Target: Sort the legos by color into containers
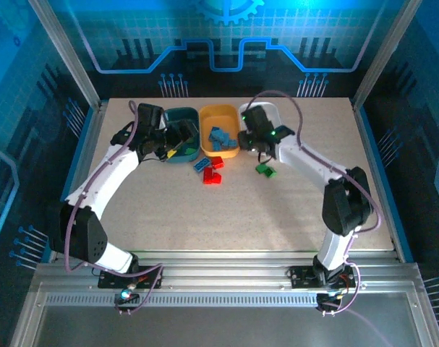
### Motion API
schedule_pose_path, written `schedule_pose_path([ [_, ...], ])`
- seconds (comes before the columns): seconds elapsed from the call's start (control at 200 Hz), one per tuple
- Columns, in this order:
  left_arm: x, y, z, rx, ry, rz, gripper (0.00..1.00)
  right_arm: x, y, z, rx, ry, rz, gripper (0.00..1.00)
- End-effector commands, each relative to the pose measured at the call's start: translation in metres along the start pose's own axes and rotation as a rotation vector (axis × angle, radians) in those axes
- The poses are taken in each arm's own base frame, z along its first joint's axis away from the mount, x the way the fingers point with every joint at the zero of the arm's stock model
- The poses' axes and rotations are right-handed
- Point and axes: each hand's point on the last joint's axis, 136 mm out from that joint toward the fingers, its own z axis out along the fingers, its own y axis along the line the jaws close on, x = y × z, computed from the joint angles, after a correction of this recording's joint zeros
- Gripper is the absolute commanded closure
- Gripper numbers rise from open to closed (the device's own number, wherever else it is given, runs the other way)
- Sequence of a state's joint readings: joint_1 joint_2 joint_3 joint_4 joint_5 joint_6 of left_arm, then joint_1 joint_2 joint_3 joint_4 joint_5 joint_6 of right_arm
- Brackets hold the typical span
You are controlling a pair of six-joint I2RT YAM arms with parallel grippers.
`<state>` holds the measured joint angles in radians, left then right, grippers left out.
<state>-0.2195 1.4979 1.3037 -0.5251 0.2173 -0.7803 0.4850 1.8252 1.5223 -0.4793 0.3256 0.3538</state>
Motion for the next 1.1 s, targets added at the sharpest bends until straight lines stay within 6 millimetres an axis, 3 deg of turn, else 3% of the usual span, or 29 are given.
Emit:
schedule_pose_path([
  [0.0,0.006,0.003,0.007,0.015,0.040,-0.028,0.01,0.007,-0.032,0.046,0.041,0.102,0.073,0.57],
  [0.1,0.005,0.003,0.009,0.015,0.043,-0.030,0.01,-0.004,-0.044,0.067,0.038,0.129,0.110,0.53],
  [0.22,0.001,0.000,0.005,0.025,0.039,-0.047,0.01,-0.015,-0.045,0.077,0.028,0.143,0.111,0.38],
  [0.37,-0.007,-0.017,-0.017,0.068,0.003,-0.068,0.01,-0.037,-0.035,0.056,-0.005,0.078,0.106,0.28],
  [0.475,-0.005,-0.025,-0.034,0.102,-0.014,-0.074,0.01,-0.037,-0.021,0.034,0.001,0.045,0.072,0.27],
  [0.58,0.008,-0.024,-0.041,0.164,-0.007,-0.079,0.01,-0.015,0.013,0.007,-0.042,0.012,0.049,0.26],
  [0.735,0.053,0.013,-0.034,0.187,0.061,-0.083,0.01,0.046,0.076,-0.013,-0.109,0.029,-0.008,0.22],
  [0.905,0.098,0.067,-0.036,0.144,0.069,-0.090,0.01,0.091,0.124,-0.014,-0.188,0.107,-0.035,0.22],
  [0.98,0.110,0.088,-0.038,0.125,0.052,-0.102,0.01,0.098,0.135,-0.009,-0.163,0.119,-0.079,0.22],
  [1.096,0.126,0.101,-0.040,0.138,0.062,-0.124,0.01,0.109,0.142,0.007,-0.146,0.156,-0.086,0.22],
])
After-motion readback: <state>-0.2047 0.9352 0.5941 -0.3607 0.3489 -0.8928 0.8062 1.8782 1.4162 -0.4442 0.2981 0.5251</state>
